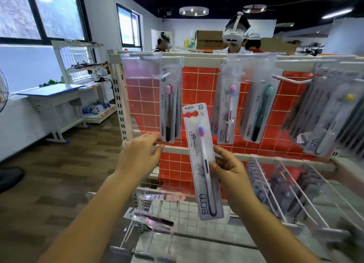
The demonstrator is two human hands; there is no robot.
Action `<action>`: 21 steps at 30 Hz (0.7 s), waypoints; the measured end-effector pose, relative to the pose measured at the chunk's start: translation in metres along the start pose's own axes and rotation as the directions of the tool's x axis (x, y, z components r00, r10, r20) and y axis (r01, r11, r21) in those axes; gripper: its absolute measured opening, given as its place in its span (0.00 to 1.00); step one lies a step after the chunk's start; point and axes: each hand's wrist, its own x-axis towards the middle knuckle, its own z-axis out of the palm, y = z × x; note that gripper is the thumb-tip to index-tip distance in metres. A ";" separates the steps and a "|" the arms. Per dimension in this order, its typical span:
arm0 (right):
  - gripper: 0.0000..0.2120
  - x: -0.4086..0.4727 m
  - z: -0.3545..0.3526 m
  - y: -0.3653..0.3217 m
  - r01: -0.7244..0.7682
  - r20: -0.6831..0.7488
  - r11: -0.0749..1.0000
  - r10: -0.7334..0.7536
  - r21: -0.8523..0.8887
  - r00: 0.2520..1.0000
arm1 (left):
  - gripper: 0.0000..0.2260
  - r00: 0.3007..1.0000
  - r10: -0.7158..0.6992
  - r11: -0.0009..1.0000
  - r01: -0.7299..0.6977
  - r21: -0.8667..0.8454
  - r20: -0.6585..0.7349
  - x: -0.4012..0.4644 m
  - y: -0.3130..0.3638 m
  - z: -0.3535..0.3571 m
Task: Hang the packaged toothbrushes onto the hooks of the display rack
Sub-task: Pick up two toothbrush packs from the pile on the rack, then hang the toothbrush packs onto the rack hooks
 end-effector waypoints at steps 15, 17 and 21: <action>0.16 -0.005 -0.034 -0.014 0.118 -0.087 0.993 -0.118 -0.005 0.989 | 0.14 0.973 0.227 0.972 -0.228 0.052 0.031 -0.010 0.053 0.025; 0.16 -0.006 -0.043 -0.017 0.119 -0.110 0.993 -0.119 -0.008 0.987 | 0.13 0.972 0.232 0.971 -0.233 0.051 0.034 -0.010 0.059 0.029; 0.15 -0.010 -0.061 -0.020 0.126 -0.139 0.992 -0.125 -0.001 0.982 | 0.11 0.968 0.251 0.967 -0.252 0.035 0.026 -0.010 0.071 0.039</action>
